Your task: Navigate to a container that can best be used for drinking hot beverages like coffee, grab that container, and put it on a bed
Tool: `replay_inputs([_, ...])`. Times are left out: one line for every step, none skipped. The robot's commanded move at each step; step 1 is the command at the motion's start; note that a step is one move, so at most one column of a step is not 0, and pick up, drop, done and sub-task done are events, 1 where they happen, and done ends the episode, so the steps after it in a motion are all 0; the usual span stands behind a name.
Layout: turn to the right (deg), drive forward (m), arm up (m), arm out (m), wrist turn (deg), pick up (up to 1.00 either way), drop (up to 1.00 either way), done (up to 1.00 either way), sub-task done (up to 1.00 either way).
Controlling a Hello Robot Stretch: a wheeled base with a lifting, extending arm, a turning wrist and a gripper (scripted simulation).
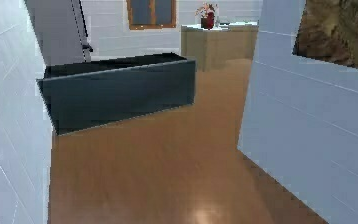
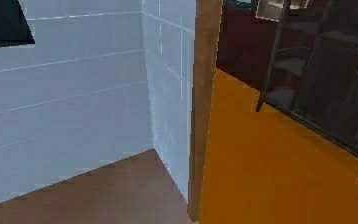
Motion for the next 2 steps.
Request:
replay_inputs([0.0, 1.00, 0.00, 0.00, 0.0, 0.00, 0.00, 0.00, 0.00])
replay_inputs([3.0, 0.00, 0.00, 0.00, 0.0, 0.00, 0.00, 0.00, 0.00])
